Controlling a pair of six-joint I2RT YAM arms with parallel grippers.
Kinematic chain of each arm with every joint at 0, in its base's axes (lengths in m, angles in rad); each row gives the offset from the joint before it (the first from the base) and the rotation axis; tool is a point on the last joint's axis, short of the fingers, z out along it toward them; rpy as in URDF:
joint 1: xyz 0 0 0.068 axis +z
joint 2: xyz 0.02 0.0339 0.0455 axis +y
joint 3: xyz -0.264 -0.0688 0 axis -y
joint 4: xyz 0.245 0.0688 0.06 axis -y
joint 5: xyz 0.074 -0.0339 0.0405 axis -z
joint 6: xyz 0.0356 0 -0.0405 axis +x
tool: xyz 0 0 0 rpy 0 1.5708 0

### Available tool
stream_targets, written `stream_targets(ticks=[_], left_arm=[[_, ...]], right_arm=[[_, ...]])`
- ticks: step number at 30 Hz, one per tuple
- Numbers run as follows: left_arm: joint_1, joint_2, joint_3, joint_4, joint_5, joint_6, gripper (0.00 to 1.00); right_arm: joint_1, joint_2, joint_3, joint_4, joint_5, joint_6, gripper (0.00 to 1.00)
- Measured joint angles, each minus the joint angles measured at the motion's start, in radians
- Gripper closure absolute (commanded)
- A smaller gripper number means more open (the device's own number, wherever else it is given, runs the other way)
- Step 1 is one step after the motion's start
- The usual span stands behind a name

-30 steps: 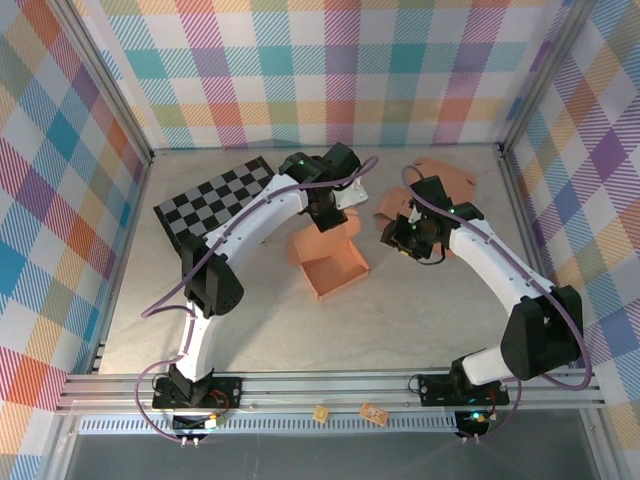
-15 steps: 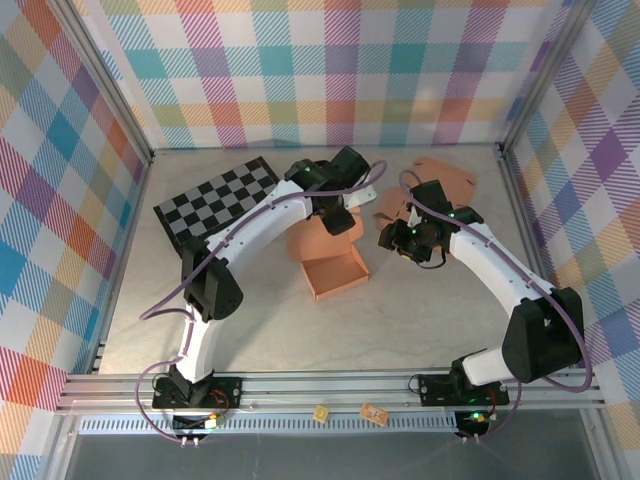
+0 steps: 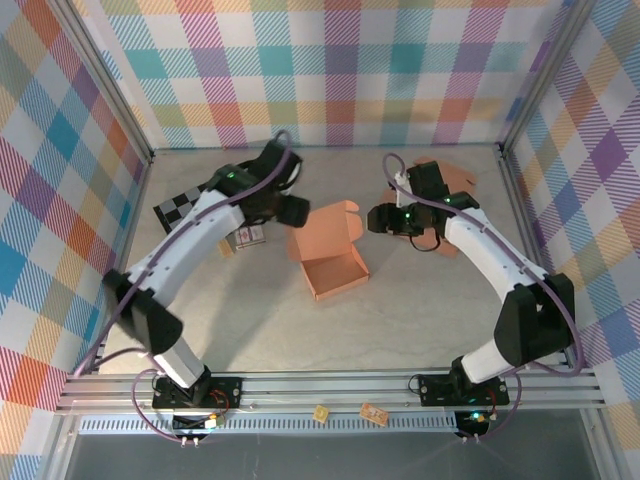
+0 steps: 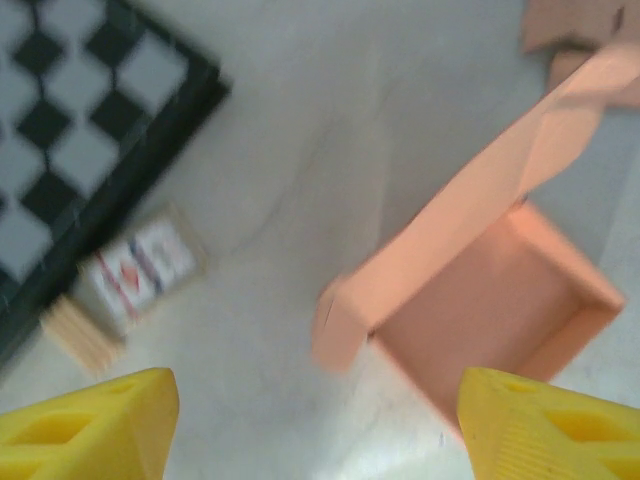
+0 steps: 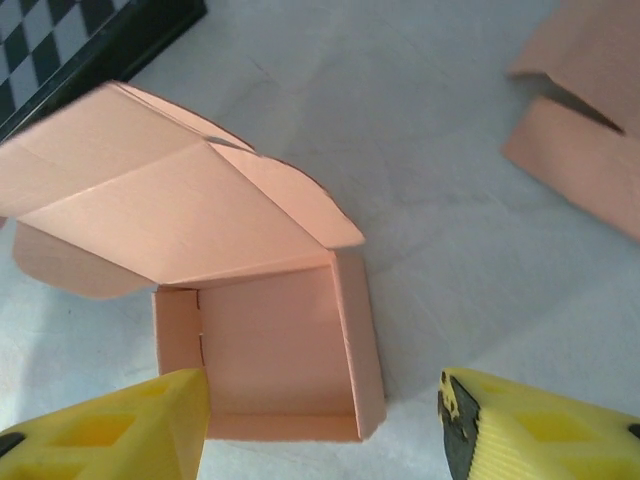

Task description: Fold the paper box

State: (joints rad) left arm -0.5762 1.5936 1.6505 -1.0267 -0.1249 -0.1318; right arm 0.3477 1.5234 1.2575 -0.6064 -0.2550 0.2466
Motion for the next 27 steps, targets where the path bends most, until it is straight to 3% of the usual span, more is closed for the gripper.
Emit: stream_targets(ticks=[3, 7, 16, 27], left_arm=[[0.049, -0.090, -0.183, 0.013, 0.106, -0.066, 0.30], [0.064, -0.088, -0.291, 0.045, 0.177, -0.101, 0.29], [0.069, 0.032, -0.300, 0.130, 0.222, -0.111, 0.37], [0.069, 0.068, -0.299, 0.185, 0.225, -0.114, 0.48]], right_arm=[[0.000, 0.050, 0.029, 0.017, -0.028, -0.088, 0.36], [0.000, 0.105, 0.037, 0.047, -0.070, -0.214, 0.32], [0.000, 0.231, 0.092, 0.087, -0.133, -0.418, 0.32], [0.000, 0.303, 0.153, 0.090, -0.152, -0.442, 0.35]])
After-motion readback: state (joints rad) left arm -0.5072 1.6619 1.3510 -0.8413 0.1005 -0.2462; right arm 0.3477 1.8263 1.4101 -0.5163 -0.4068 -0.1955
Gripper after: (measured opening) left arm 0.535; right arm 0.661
